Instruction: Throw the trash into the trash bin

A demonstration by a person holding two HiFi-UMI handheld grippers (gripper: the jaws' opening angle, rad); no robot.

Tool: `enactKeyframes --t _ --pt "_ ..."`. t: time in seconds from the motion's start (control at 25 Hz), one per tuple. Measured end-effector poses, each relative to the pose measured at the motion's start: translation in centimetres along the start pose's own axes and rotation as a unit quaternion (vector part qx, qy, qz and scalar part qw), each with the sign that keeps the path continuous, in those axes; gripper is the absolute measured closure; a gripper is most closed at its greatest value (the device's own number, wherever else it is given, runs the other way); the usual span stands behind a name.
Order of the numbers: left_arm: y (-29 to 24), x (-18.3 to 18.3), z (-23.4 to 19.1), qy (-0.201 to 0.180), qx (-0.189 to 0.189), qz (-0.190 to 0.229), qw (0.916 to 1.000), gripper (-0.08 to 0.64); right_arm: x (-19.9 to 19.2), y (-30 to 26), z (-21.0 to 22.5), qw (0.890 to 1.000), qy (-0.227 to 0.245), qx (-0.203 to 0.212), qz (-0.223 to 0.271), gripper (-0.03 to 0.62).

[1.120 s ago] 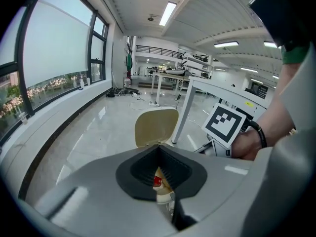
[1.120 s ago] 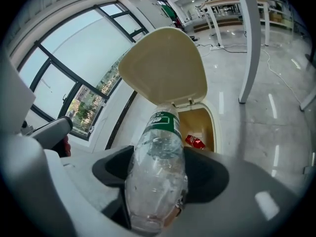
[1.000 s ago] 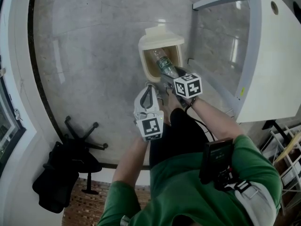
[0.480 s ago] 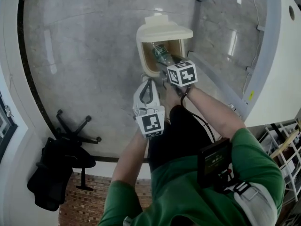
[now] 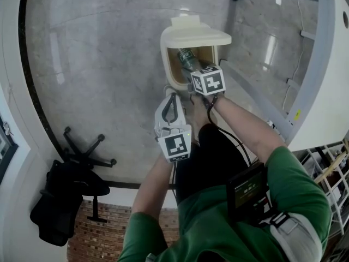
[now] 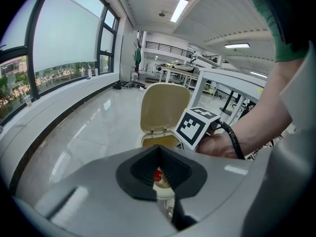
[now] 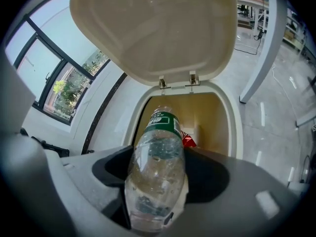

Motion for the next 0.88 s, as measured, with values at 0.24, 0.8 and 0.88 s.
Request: enactKeyframes --t 0.24,0.8,0.88 --pt "-0.1 -0.6 -0.2 0.003 0.001 -0.001 1.0 0.555 0.5 -1.0 0.7 1.0 -0.005 -0.006 0.001 0.27" --pt "-0.3 -0.6 -0.3 0.006 0.002 -0.003 1.0 0.555 1.2 -1.0 0.3 1.0 0.004 0.002 0.012 0.27" --pt "-0.4 -0.6 -0.3 0.005 0.002 -0.004 1.0 0.554 1.2 -1.0 0.2 1.0 0.006 0.006 0.012 0.27"
Point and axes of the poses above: the fingertips, and each gripper's own axes: y backward along the fingers, z to its right, x out of its top, the point moved 1 cm from there along y, backward along the fingers, and after that the axes turned 1 degree about -y, right-handed, at the moved point
